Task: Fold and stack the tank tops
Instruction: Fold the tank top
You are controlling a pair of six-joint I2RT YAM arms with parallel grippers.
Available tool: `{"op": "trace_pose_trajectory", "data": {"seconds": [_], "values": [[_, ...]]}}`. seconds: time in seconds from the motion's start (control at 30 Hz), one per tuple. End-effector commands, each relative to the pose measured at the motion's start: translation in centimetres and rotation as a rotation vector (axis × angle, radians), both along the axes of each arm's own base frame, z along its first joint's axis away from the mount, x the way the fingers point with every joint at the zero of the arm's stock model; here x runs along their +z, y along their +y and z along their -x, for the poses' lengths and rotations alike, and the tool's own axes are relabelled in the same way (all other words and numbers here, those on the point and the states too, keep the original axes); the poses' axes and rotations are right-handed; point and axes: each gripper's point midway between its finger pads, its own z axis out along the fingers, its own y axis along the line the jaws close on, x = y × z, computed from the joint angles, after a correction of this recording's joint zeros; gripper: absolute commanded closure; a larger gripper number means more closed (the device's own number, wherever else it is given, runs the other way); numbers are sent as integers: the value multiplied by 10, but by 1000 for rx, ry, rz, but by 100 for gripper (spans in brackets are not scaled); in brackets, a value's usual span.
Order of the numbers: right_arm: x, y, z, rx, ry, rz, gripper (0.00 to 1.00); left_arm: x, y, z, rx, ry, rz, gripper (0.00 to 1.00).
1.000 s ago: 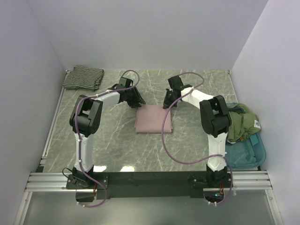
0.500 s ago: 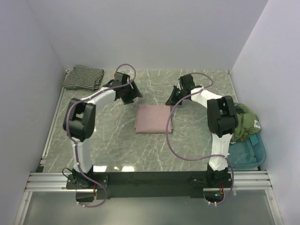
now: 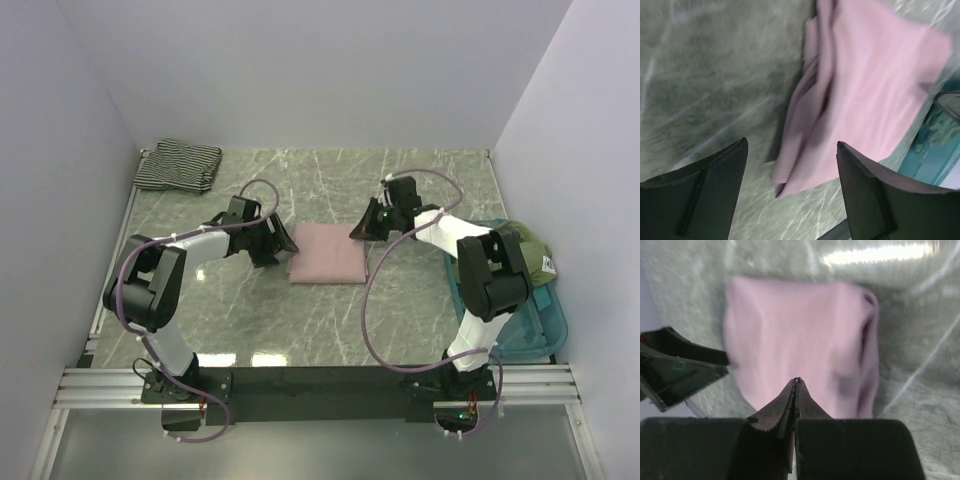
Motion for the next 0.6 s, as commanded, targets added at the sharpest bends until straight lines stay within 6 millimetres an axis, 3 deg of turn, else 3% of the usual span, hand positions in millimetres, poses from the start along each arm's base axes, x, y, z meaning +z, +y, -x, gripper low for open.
{"op": "trace_pose_trajectory", "data": {"seconds": [0.0, 0.23, 0.43, 0.57], "values": [[-16, 8, 10, 43, 18, -28, 99, 12, -18, -6, -60, -55, 94, 23], [-54, -2, 19, 16, 104, 31, 100, -20, -20, 3, -73, 47, 69, 22], [-62, -6, 12, -6, 112, 47, 100, -53, -7, 18, -11, 144, -68, 22], [-65, -5, 11, -6, 123, 33, 100, -70, -16, 29, -20, 187, -106, 21]]}}
